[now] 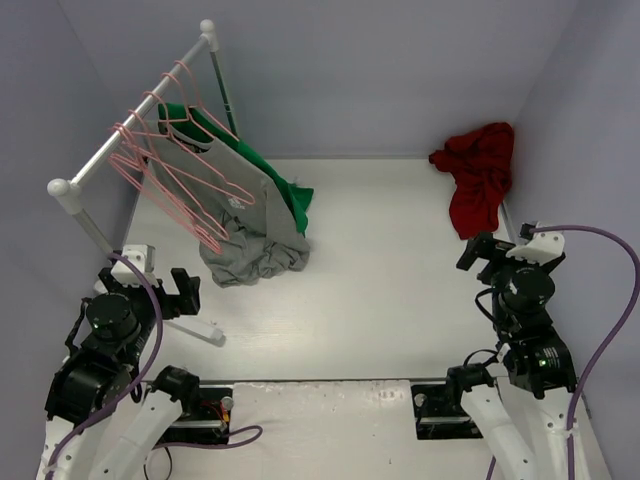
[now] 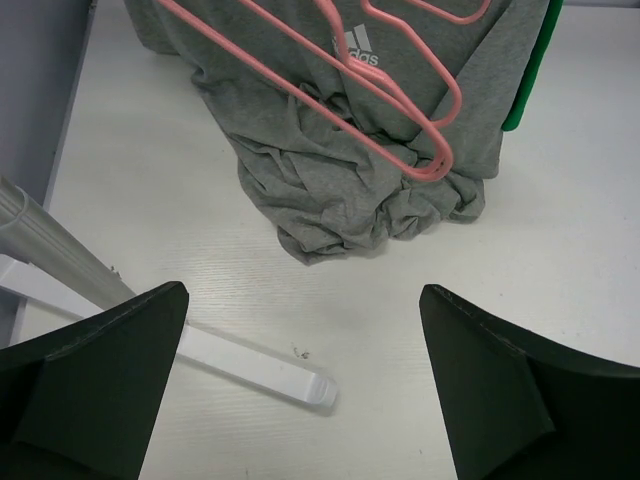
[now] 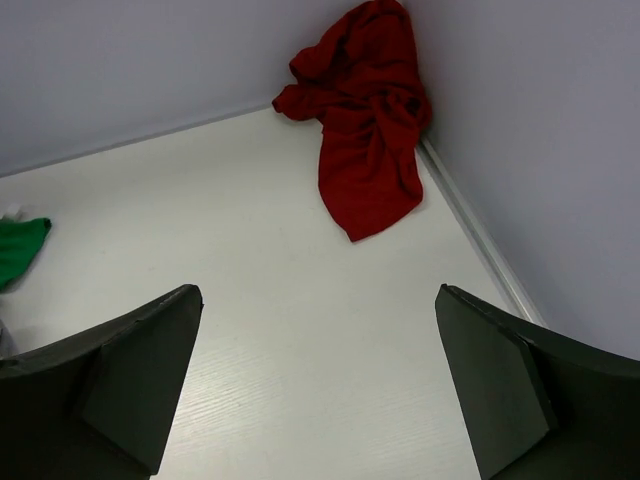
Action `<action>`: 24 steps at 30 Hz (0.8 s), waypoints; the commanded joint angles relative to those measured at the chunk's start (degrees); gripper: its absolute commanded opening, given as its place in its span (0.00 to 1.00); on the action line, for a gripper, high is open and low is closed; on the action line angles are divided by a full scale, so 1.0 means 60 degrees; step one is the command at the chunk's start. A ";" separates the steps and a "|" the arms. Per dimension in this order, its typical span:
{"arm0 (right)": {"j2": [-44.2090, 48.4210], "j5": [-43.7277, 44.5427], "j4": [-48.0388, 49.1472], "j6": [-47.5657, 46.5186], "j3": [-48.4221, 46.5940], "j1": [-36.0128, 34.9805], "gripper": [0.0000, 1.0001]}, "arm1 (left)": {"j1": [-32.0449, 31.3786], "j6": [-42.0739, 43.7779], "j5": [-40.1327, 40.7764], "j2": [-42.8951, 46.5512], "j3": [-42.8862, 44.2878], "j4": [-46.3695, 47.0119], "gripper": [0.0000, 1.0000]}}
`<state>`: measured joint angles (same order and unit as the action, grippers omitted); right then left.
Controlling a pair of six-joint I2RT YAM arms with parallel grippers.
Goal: Place the t-shirt on the hanger
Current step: Move the T-shirt to the center of the board.
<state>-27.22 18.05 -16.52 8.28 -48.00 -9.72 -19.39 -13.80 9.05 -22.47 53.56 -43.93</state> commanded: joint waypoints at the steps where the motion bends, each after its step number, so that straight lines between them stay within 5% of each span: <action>1: -0.0794 0.1420 0.0840 0.0502 0.0073 0.0036 1.00 | -0.0021 -0.0211 0.0059 -0.0556 0.0307 0.0496 0.97; 9: -0.4871 0.2611 0.2351 0.1211 -0.0750 0.0219 1.00 | -0.0021 -0.0457 -0.0181 -0.1623 0.0998 0.0409 0.97; 24: -1.4796 0.0697 0.2386 0.1992 -0.6706 0.2567 1.00 | -0.0021 -0.0853 -0.1498 -0.2899 0.1697 0.0048 0.97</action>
<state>-108.64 23.71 -3.67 19.93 -81.31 4.15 -19.40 -17.57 2.33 -38.43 61.67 -44.68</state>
